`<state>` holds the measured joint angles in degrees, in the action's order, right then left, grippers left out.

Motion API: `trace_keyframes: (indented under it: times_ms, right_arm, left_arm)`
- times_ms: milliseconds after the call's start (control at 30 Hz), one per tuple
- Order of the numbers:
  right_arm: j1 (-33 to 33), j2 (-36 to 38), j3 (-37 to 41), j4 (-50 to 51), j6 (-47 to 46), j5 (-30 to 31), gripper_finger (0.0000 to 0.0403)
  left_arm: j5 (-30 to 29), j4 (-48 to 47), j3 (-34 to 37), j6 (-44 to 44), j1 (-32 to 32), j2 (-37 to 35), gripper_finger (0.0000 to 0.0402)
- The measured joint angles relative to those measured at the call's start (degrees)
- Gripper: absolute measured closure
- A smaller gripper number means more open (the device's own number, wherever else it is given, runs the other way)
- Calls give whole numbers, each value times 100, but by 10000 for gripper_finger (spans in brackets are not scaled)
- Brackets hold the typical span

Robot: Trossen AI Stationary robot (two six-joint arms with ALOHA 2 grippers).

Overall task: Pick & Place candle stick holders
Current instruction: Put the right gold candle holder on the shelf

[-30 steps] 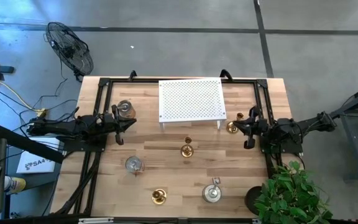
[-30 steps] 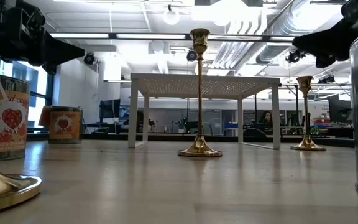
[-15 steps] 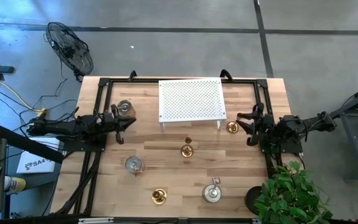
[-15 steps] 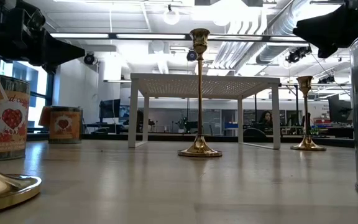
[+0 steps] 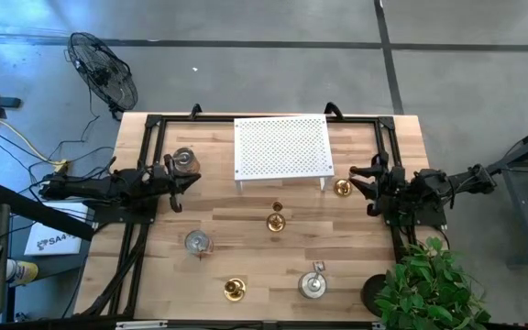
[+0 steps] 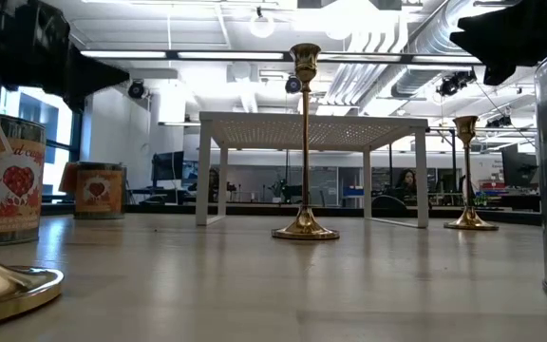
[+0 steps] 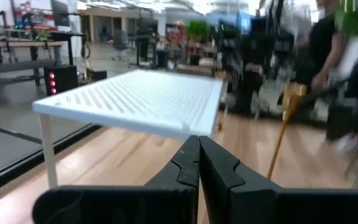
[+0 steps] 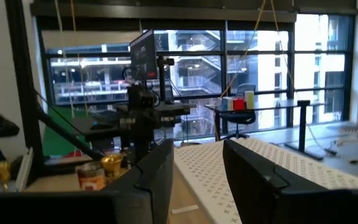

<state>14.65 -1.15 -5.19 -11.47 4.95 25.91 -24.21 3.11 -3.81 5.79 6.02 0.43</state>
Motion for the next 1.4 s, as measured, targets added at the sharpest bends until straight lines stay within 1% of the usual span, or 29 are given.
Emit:
trace_keyframes:
  times_ms: [67, 167, 300, 433, 533, 633, 767, 867, 1000, 1033, 1100, 1200, 1267, 1400]
  right_arm:
    - [-1, 0, 0, -1, 111, -50, 269]
    - [-1, 1, -2, 30, 126, -100, 269]
    - [-1, -1, -1, 133, 17, -233, 268]
    - [-1, -1, -7, 94, 49, -323, 268]
    - [0, -3, -289, 530, 134, -320, 268]
    - [-1, -4, -827, 1360, 111, -113, 267]
    - [1, -186, -1649, 2594, -225, -39, 267]
    - [-1, -448, -2209, 3329, -923, -37, 268]
    - [0, -844, -2879, 4198, -1665, -322, 273]
    - [-1, -944, -2994, 4426, -1803, -356, 273]
    - [-1, -1183, -3195, 4870, -2020, -377, 273]
    - [-1, -1585, -3374, 5433, -2276, -211, 273]
    - [-1, -1861, -3446, 5673, -2379, -183, 273]
    - [-1, -2405, -3631, 5949, -2417, -230, 274]
  left_arm:
    - [-57, -2, -180, 339, 0, -9, 396]
    - [143, -322, -471, 730, -2, 28, 371]
    - [592, -456, -691, 952, -1, 103, 314]
    - [676, -391, -724, 1001, -2, 217, 253]
    - [672, -122, -724, 981, 0, 279, 217]
    - [669, 159, -726, 759, 0, 323, 194]
    - [669, 388, -733, 622, 0, 321, 182]
    - [668, 382, -733, 607, -1, 323, 181]
    - [577, 366, -733, 560, 0, 321, 181]
    - [466, 359, -733, 480, 0, 321, 181]
    - [62, 359, -733, 369, 0, 321, 181]
    - [-485, 332, -733, 345, -2, 321, 181]
    - [-565, 296, -733, 345, -1, 321, 181]
    - [-455, 297, -735, 345, -2, 321, 181]
